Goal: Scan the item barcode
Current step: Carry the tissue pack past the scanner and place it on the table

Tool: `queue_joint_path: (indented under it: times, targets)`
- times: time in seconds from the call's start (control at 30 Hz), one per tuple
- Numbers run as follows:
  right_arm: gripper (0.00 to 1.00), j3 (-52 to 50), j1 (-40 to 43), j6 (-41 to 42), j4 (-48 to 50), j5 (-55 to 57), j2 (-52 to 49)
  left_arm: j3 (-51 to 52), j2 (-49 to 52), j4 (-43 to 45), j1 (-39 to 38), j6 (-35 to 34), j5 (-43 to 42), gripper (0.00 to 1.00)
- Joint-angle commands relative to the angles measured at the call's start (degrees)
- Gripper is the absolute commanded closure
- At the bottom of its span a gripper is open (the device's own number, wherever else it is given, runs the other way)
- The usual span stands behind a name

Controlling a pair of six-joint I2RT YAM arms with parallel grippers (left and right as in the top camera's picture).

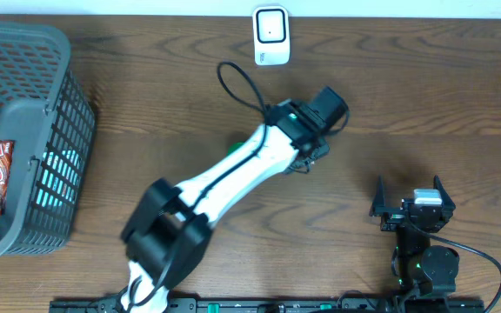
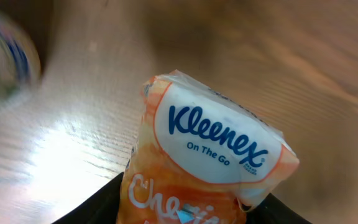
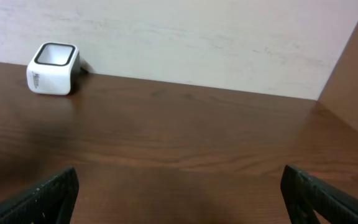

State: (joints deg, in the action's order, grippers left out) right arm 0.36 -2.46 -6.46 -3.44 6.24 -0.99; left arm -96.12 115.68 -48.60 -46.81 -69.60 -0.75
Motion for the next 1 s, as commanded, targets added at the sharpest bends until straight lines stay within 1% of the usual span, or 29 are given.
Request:
queue_joint_path:
  times: [0.0,0.13,0.17,0.2,0.23,0.27,0.3,0.33,0.4,0.5,0.6,0.7,0.77,0.8,0.83,0.87,0.9,0.97]
  targets:
    - [0.01,-0.04,0.55,0.63,-0.20,0.52,0.22,-0.04,3.41,-0.13,-1.16,-13.90,1.84,0.48]
    - [0.01,-0.04,0.55,0.63,-0.20,0.52,0.22,-0.04,6.05,-0.11,-2.12,-24.20,0.74,0.48]
    - [0.01,-0.04,0.55,0.63,-0.20,0.52,0.22,-0.04,6.27,-0.09,-2.27,-27.12,0.79,0.44]
    - [0.01,-0.04,0.55,0.63,-0.20,0.52,0.22,-0.04,6.34,0.07,-2.43,-30.53,0.81,0.36]
    - [0.01,-0.04,0.55,0.63,-0.20,0.52,0.22,-0.04,6.34,0.70,-2.51,-33.03,0.79,0.24]
    - [0.01,-0.04,0.55,0.63,-0.20,0.52,0.22,-0.07,6.32,1.77,-2.51,-33.35,0.72,0.20]
    - [0.01,-0.04,0.55,0.63,-0.20,0.52,0.22,-0.07,6.25,2.80,-2.51,-33.24,0.28,0.13]
    - [0.01,-0.04,0.55,0.63,-0.20,0.52,0.22,-0.11,6.21,3.69,-2.51,-33.00,-0.63,0.10]
    - [0.01,-0.04,0.55,0.63,-0.20,0.52,0.22,-0.17,5.64,4.63,-2.54,-30.45,-2.21,0.08]
    - [0.01,-0.04,0.55,0.63,-0.20,0.52,0.22,-0.24,4.02,4.55,-3.52,-25.64,1.44,0.08]
    - [0.01,-0.04,0.55,0.63,-0.20,0.52,0.22,-0.24,0.74,4.55,-4.52,-18.12,7.76,0.08]
    - [0.01,-0.04,0.55,0.63,-0.20,0.52,0.22,-0.28,-4.20,5.14,-4.59,-8.26,14.29,0.08]
    - [0.01,-0.04,0.55,0.63,-0.20,0.52,0.22,-0.57,-8.96,6.43,-4.31,3.52,19.74,0.08]
    - [0.01,-0.04,0.55,0.63,-0.20,0.52,0.22,-0.81,-11.82,7.04,-4.26,10.58,23.69,0.08]
    - [0.01,-0.04,0.55,0.63,-0.20,0.52,0.22,-1.03,-14.03,7.43,-4.26,15.63,27.23,0.08]
    - [0.01,-0.04,0.55,0.63,-0.20,0.52,0.22,-1.20,-16.76,7.89,-4.26,21.53,32.50,0.08]
    - [0.01,-0.04,0.55,0.63,-0.20,0.52,0.22,-1.31,-19.65,8.59,-4.26,27.06,38.71,0.05]
    - [0.01,-0.04,0.55,0.63,-0.20,0.52,0.22,-1.31,-25.77,11.21,-3.85,37.70,53.05,0.04]
